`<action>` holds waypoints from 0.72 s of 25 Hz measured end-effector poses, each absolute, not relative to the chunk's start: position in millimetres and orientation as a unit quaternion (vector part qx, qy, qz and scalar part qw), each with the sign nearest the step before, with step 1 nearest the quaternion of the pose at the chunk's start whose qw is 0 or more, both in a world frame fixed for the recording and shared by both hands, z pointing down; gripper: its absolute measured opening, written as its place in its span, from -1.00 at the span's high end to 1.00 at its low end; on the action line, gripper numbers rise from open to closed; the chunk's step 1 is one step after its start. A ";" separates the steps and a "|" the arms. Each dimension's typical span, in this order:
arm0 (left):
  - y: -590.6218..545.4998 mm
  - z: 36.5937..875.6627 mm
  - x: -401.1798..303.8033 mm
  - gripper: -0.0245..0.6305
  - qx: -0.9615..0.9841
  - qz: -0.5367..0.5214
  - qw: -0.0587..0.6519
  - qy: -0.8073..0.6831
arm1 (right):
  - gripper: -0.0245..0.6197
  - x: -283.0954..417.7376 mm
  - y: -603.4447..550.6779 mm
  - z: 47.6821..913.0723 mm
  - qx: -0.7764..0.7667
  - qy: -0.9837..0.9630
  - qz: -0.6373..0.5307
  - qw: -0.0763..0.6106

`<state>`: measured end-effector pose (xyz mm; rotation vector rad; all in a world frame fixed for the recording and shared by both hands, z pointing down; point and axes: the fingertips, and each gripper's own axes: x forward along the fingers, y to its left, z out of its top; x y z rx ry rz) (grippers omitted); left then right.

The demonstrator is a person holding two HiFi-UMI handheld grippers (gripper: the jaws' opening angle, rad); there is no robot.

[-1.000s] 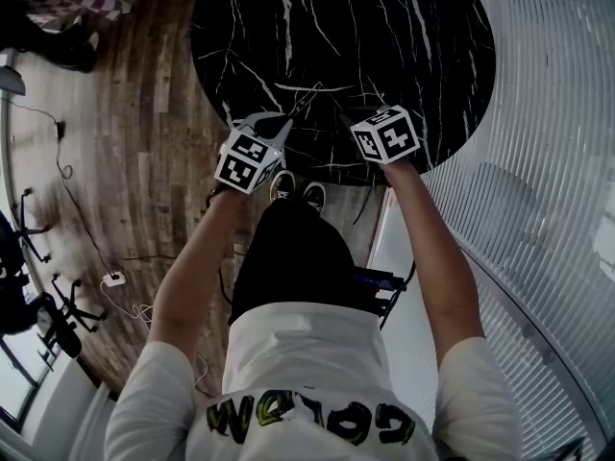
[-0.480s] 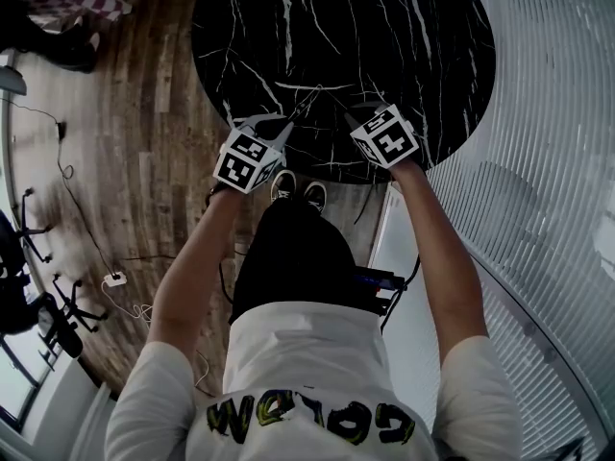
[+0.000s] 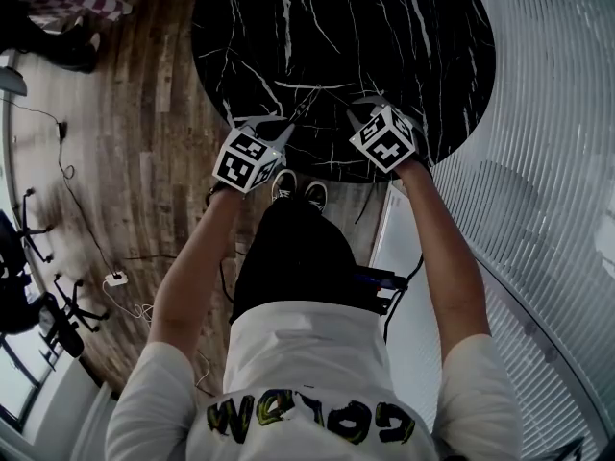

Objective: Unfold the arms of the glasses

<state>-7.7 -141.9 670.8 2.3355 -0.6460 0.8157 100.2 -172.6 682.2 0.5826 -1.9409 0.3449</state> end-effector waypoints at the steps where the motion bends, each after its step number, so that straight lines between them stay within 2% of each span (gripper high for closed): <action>1: -141.7 671.0 -6.8 0.90 0.874 0.303 0.291 -0.243 | 0.91 100.2 -172.9 682.7 0.244 -0.808 0.140 0.518; 5: -144.0 668.4 -2.0 0.89 0.874 0.284 0.301 -0.256 | 0.87 98.7 -173.7 683.2 0.250 -0.806 0.121 0.523; 15: -155.1 666.4 0.3 0.89 0.866 0.265 0.303 -0.298 | 0.42 91.1 -167.4 683.0 0.246 -0.800 0.055 0.544; 18: -155.6 667.7 1.1 0.89 0.864 0.263 0.306 -0.302 | 0.34 84.4 -171.4 669.7 0.248 -0.799 -0.004 0.548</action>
